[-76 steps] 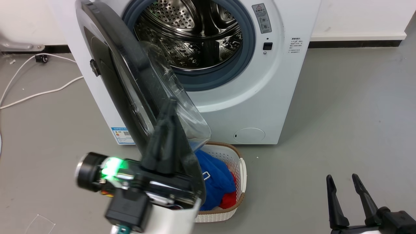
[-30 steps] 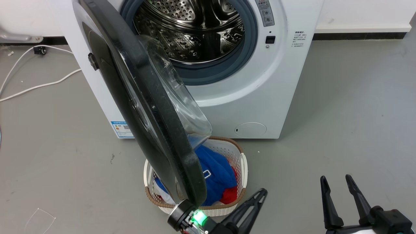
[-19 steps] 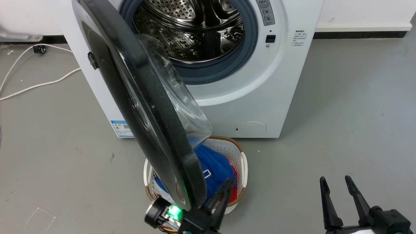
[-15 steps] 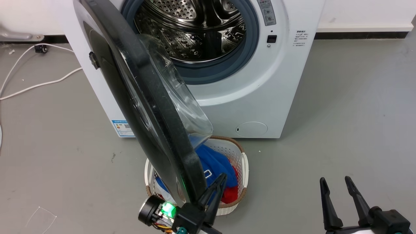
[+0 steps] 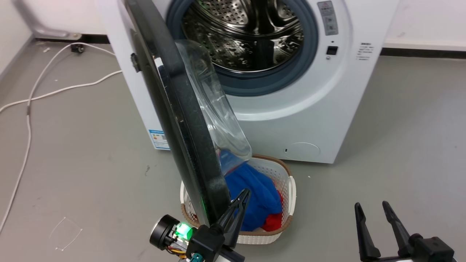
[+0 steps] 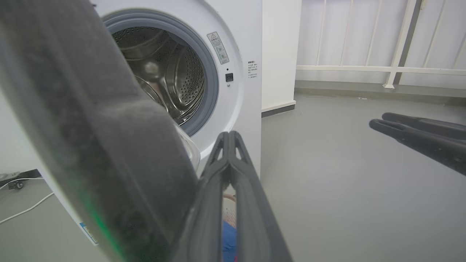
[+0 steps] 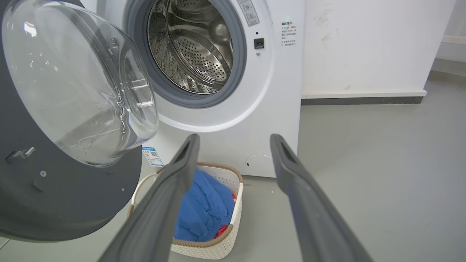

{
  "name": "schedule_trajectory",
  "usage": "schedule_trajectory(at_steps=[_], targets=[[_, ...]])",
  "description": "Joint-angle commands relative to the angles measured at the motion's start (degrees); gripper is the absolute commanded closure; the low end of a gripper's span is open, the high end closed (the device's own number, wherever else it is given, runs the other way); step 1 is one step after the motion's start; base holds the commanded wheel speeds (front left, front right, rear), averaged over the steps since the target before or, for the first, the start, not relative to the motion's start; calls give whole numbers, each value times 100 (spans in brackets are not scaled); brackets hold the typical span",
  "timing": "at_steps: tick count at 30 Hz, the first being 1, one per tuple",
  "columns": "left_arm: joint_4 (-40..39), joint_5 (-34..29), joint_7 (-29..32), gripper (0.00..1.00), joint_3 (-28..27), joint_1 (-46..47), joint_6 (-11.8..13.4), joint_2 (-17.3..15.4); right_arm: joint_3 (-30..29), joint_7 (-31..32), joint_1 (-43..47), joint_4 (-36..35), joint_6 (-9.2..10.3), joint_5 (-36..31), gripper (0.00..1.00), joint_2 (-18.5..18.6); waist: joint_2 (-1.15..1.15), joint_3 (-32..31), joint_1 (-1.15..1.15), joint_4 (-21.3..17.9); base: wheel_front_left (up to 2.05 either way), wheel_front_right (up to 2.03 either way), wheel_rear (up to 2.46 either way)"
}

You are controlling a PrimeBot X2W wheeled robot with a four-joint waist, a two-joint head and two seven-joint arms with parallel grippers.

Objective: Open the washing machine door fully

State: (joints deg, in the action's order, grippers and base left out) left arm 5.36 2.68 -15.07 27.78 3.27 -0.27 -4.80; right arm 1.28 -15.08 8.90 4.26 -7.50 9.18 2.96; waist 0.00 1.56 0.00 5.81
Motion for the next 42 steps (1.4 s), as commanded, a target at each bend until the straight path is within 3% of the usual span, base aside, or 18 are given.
schedule_trajectory(at_steps=[1, 16, 25, 36, 42], targets=[[-41, -32, -14, 100, -133, -36, 23, -77, 36, -11, 65, 26, 1, 29, 0, -17, 0, -35, 0, 161, 0, 0, 0], [-166, -92, 4, 100, -305, -159, 47, -155, 133, -12, 32, 20, 1, 49, 0, -16, 0, 27, 0, 1020, 0, 0, 0], [-251, -6, -1, 100, -591, -330, 161, -188, 210, -11, -34, -2, 1, 63, 0, -15, 0, 116, 0, 1316, 0, 0, 0], [-351, 226, -2, 100, -1668, -487, 494, -394, 209, -12, -106, -7, 1, -10, 0, -15, 0, 320, 0, 1382, 0, 0, 0], [-199, 517, -2, 100, -2478, -359, 529, -421, 167, -12, -221, -40, 1, -110, 0, -15, 0, 542, 0, 1373, 0, 0, 0]])
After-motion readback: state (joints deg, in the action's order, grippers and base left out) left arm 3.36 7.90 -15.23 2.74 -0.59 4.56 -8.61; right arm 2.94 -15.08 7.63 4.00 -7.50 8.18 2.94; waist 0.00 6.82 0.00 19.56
